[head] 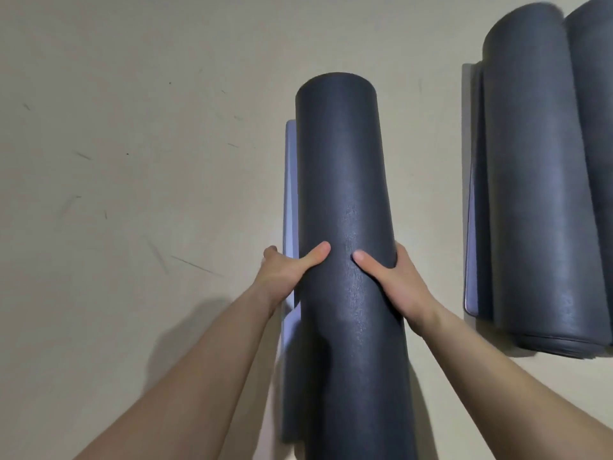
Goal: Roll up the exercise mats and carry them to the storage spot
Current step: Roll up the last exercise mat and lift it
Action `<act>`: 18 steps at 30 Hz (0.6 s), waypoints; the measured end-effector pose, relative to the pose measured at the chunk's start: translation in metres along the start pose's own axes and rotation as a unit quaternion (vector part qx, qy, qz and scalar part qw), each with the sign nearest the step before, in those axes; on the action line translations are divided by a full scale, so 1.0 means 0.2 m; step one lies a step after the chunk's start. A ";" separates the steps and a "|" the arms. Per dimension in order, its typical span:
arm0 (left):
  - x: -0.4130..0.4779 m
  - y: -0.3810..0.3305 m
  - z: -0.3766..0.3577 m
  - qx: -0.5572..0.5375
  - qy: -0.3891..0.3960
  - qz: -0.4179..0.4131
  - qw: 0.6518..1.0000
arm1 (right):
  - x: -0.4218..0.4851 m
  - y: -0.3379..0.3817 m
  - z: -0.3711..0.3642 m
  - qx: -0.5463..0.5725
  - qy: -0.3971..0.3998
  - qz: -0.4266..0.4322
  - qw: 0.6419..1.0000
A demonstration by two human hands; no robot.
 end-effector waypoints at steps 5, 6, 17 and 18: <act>-0.16 0.01 -0.07 -0.139 -0.001 -0.021 0.990 | -0.17 0.00 -0.08 0.062 -0.026 -0.013 0.998; -0.21 -0.01 -0.06 -0.135 -0.003 -0.030 0.990 | -0.21 0.02 -0.08 0.073 -0.031 -0.015 0.997; -1.46 -0.93 -0.19 -0.012 0.067 -0.087 0.994 | -1.24 0.95 0.35 0.198 -0.122 -0.021 0.972; -1.58 -1.05 -0.25 0.002 0.078 -0.098 0.992 | -1.35 1.05 0.44 0.208 -0.140 -0.016 0.968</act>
Point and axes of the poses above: each hand's wrist, its own x-axis towards the middle knuckle, its own z-axis out of the back of the hand, y = z × x, the point moved 6 cm from there along x, towards the middle knuckle, and after that the axes turned 5 degrees about x, right-handed, at the moved point
